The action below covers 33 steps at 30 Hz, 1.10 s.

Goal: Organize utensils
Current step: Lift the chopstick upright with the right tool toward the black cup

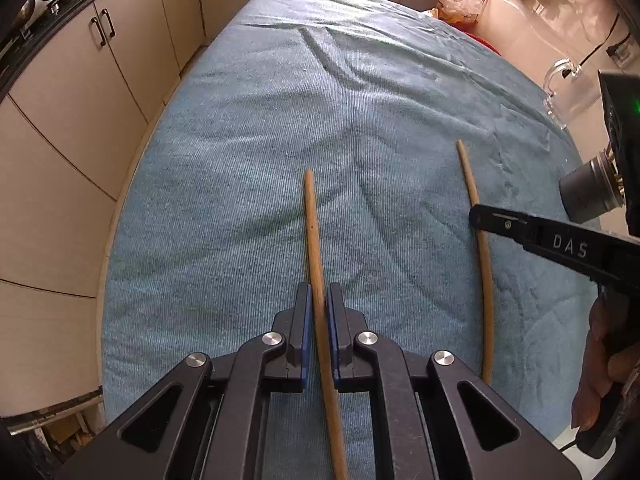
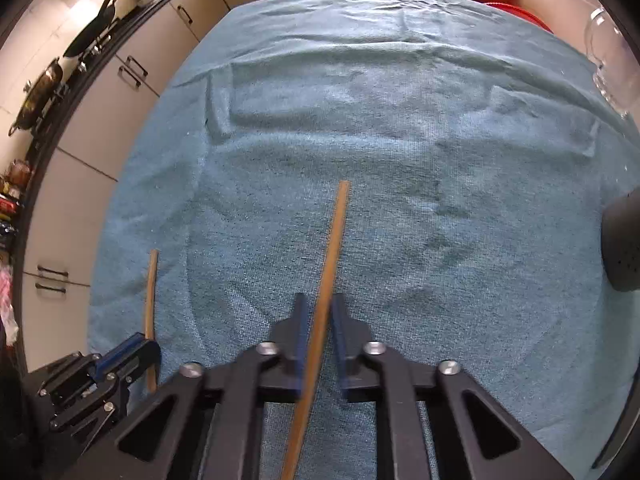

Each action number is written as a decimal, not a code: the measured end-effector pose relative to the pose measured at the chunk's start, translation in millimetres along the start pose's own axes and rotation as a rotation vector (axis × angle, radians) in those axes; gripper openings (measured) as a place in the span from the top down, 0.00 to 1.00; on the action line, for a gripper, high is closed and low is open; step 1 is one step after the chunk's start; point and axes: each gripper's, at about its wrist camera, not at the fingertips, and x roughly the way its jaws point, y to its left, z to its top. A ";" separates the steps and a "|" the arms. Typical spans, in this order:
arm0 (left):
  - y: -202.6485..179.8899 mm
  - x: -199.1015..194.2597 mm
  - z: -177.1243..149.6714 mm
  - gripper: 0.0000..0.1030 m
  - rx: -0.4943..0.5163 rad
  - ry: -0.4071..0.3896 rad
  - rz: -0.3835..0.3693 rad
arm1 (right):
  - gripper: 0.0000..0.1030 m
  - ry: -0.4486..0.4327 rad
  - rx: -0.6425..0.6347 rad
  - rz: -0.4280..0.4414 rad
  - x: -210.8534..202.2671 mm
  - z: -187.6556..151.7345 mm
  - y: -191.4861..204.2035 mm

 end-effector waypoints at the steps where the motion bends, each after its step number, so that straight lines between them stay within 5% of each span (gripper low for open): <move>1: -0.2 0.6 1.9 0.94 0.001 -0.002 -0.005 | 0.92 0.001 0.003 0.004 0.0 1.5 -0.8; 6: -2.2 -3.0 6.6 0.94 0.012 -0.033 -0.029 | 0.93 -0.043 0.020 0.062 -13.1 0.4 -8.3; 21: -30.4 -92.7 10.9 0.94 0.020 -0.294 -0.069 | 0.93 -0.436 -0.037 0.126 -148.2 -54.4 -20.0; 33: -67.0 -119.8 5.1 0.94 0.059 -0.351 -0.057 | 0.93 -0.547 -0.052 0.123 -195.0 -78.3 -30.8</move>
